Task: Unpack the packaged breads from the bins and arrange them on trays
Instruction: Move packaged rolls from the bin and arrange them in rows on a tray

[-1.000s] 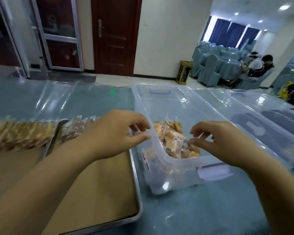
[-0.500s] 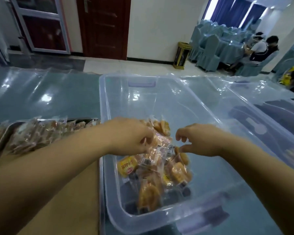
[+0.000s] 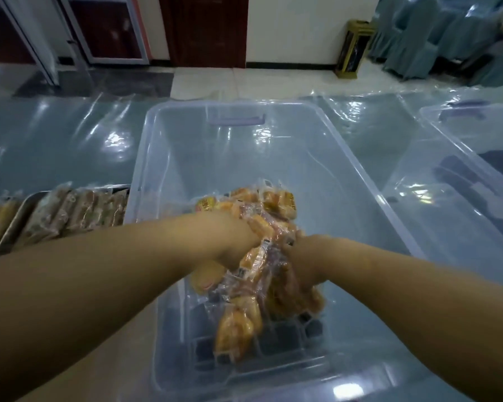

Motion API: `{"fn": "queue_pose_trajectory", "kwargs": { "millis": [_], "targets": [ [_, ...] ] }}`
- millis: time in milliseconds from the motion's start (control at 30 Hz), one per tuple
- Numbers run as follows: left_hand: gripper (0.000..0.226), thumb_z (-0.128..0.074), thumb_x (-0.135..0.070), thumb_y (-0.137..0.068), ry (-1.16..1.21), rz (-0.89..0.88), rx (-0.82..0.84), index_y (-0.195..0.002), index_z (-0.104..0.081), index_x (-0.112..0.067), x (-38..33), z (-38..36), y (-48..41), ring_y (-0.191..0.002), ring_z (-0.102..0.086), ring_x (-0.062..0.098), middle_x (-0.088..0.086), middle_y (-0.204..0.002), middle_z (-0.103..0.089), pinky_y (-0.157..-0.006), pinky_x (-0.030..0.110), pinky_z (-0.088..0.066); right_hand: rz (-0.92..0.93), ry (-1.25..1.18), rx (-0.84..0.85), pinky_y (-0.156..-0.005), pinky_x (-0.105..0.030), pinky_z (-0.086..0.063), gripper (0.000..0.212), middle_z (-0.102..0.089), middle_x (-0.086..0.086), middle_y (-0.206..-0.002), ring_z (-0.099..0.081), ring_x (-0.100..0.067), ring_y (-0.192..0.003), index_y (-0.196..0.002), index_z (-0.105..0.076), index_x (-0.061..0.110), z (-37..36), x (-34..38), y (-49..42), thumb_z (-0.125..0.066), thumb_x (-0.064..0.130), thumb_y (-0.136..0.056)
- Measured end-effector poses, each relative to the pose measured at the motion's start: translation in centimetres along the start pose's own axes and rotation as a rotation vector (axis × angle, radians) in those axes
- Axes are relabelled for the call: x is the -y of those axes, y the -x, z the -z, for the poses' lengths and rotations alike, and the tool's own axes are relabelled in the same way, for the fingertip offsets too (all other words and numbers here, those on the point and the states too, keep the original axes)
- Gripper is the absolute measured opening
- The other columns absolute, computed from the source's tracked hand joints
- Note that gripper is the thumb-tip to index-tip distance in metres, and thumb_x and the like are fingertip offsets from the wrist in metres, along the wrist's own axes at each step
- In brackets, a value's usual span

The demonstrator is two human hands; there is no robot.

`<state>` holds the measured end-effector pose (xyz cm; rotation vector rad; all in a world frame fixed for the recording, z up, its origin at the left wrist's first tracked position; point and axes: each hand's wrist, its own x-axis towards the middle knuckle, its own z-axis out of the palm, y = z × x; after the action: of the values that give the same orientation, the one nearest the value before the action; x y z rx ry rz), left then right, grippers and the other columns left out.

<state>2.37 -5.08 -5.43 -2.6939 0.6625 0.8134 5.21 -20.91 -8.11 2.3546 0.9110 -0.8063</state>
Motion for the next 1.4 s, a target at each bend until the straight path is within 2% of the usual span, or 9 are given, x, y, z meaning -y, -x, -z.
{"fn": "queue_pose_trajectory", "kwargs": {
  "millis": [100, 233, 467, 600, 767, 867, 1033, 1267, 1400],
  "targets": [
    [0.072, -0.065, -0.023, -0.084, 0.027, -0.014, -0.008, -0.144, -0.027, -0.022, -0.4, -0.8, -1.5, -0.102, -0.054, 0.025, 0.005, -0.141, -0.037, -0.068, 0.029, -0.045, 0.015, 0.170, 0.095, -0.098, -0.043, -0.040, 0.062, -0.037, -0.019, -0.139, -0.041, -0.038, -0.123, -0.143, -0.033, 0.012, -0.9, 0.3, -0.7, -0.057, 0.030, -0.088],
    [0.082, -0.066, -0.027, -0.083, 0.062, -0.014, -0.029, -0.147, -0.014, -0.028, -0.3, -1.9, -2.2, -0.099, -0.052, 0.025, 0.006, -0.143, -0.030, -0.069, 0.032, -0.047, 0.044, 0.351, 0.078, -0.098, -0.038, -0.040, 0.045, -0.049, -0.013, -0.129, -0.045, -0.033, -0.118, -0.133, -0.046, 0.013, -1.2, 0.5, -1.2, -0.055, 0.027, -0.091],
    [0.088, -0.069, -0.033, -0.079, 0.100, 0.039, -0.044, -0.146, -0.012, -0.032, -0.2, -2.9, -2.3, -0.115, -0.044, 0.029, 0.008, -0.145, -0.025, -0.084, 0.037, -0.049, -0.080, -0.137, 0.013, -0.093, -0.034, -0.044, 0.039, -0.040, -0.016, -0.131, -0.050, -0.028, -0.114, -0.131, -0.046, 0.007, 0.6, 0.3, 0.0, -0.051, 0.010, -0.093],
    [0.095, -0.076, -0.034, -0.072, 0.065, 0.040, -0.091, -0.145, -0.016, -0.025, -0.3, -2.7, -2.1, -0.123, -0.034, 0.028, 0.007, -0.147, -0.020, -0.089, 0.038, -0.047, -0.098, -0.266, -0.011, -0.082, -0.031, -0.045, 0.026, -0.050, -0.012, -0.118, -0.055, -0.025, -0.092, -0.117, -0.056, 0.006, 2.2, -0.2, 1.0, -0.052, 0.009, -0.092],
    [0.087, -0.074, -0.031, -0.074, 0.061, 0.037, -0.103, -0.145, -0.025, -0.016, -0.5, -3.4, -2.7, -0.124, -0.030, 0.029, 0.006, -0.148, -0.023, -0.091, 0.038, -0.044, -0.121, -0.324, -0.120, -0.059, -0.028, -0.036, 0.006, -0.033, -0.008, -0.096, -0.033, -0.015, -0.057, -0.093, -0.054, 0.009, 3.6, -1.5, 2.3, -0.051, 0.009, -0.089],
    [0.095, -0.078, -0.029, -0.070, 0.153, 0.049, -0.108, -0.144, -0.019, -0.019, -0.3, -3.8, -2.8, -0.124, -0.033, 0.027, 0.004, -0.147, -0.028, -0.093, 0.039, -0.043, -0.155, -0.337, -0.156, -0.049, -0.025, -0.032, 0.020, -0.036, -0.008, -0.094, -0.035, -0.015, -0.056, -0.075, -0.042, 0.011, 3.6, -2.0, 2.3, -0.060, 0.011, -0.085],
    [0.091, -0.080, -0.040, -0.063, 0.113, 0.098, -0.087, -0.138, -0.033, -0.018, 0.0, -3.8, -2.9, -0.116, -0.038, 0.025, 0.006, -0.136, -0.038, -0.090, 0.037, -0.041, -0.160, -0.368, -0.196, -0.056, -0.026, -0.040, 0.018, -0.045, -0.004, -0.090, -0.042, -0.014, -0.058, -0.100, -0.060, 0.010, 3.4, -2.5, 2.1, -0.065, 0.014, -0.083],
    [0.089, -0.084, -0.039, -0.057, 0.257, 0.265, -0.170, -0.130, -0.037, -0.020, 3.1, -1.4, -2.6, -0.110, -0.037, 0.024, 0.004, -0.130, -0.038, -0.084, 0.035, -0.041, -0.151, -0.395, -0.222, -0.059, -0.027, -0.042, 0.026, -0.047, -0.002, -0.090, -0.045, -0.014, -0.062, -0.106, -0.059, 0.014, 3.6, -2.7, 2.0, -0.068, 0.018, -0.081],
    [0.091, -0.083, -0.036, -0.060, 0.155, 0.383, -0.145, -0.133, -0.033, -0.017, 5.2, -0.8, -3.6, -0.113, -0.038, 0.029, 0.005, -0.132, -0.035, -0.089, 0.040, -0.045, -0.130, -0.416, -0.228, -0.048, -0.022, -0.032, 0.023, -0.046, 0.000, -0.084, -0.046, -0.012, -0.063, -0.107, -0.059, 0.014, 3.9, -2.8, 1.9, -0.064, 0.017, -0.084]
  ]
}}
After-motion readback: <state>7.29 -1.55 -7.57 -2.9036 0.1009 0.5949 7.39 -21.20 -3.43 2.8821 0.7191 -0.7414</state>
